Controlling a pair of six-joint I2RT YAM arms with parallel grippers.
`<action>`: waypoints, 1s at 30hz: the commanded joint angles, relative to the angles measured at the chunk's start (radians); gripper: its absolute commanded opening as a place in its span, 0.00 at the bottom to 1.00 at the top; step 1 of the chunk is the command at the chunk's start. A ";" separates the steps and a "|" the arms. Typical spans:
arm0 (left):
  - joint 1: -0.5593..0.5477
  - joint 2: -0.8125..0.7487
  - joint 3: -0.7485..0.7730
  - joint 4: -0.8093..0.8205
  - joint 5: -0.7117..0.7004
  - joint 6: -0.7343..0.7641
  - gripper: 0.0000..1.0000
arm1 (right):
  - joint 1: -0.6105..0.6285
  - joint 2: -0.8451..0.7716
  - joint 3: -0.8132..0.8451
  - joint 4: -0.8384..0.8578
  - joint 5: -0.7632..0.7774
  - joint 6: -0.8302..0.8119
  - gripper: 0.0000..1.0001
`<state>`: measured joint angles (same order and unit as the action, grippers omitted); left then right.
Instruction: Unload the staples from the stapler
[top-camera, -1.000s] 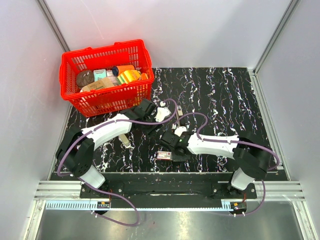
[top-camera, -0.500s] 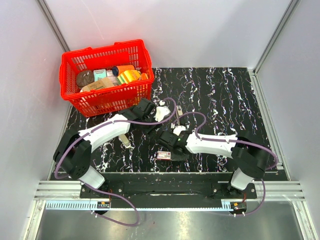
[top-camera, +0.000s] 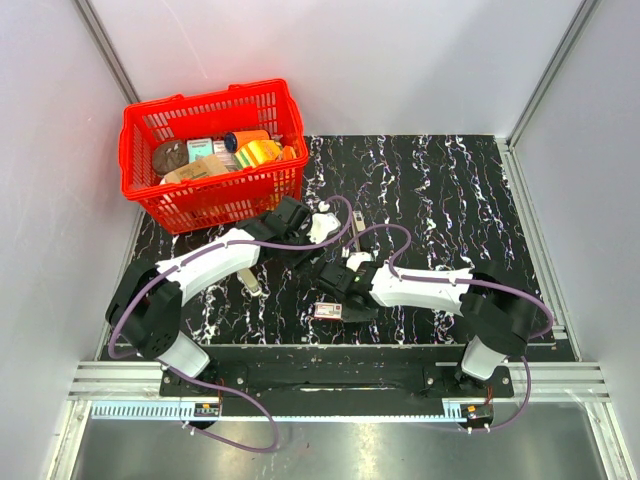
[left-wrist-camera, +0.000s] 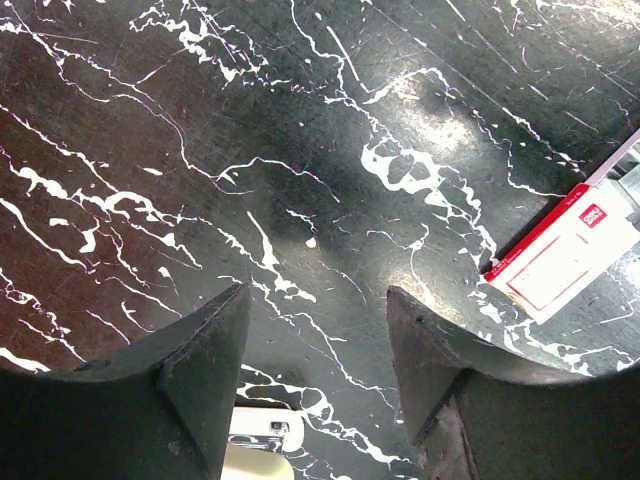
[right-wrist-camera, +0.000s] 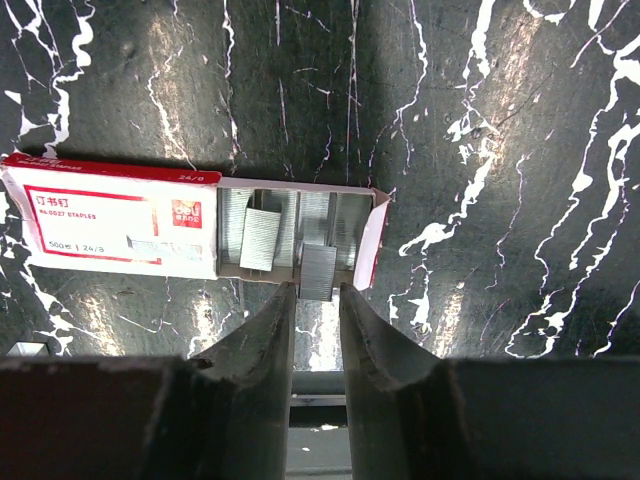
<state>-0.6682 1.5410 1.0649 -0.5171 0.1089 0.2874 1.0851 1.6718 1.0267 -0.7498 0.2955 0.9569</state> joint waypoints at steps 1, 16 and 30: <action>0.004 -0.039 0.017 0.015 0.023 -0.007 0.61 | -0.011 -0.007 0.029 -0.010 0.021 0.003 0.30; 0.004 -0.025 0.026 0.008 0.034 -0.008 0.61 | -0.057 -0.147 -0.047 0.014 0.042 0.002 0.20; 0.004 -0.021 0.024 0.006 0.034 -0.001 0.61 | -0.059 -0.273 -0.161 0.135 -0.071 -0.030 0.09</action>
<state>-0.6682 1.5406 1.0649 -0.5259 0.1219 0.2878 1.0302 1.4719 0.8940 -0.6834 0.2657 0.9386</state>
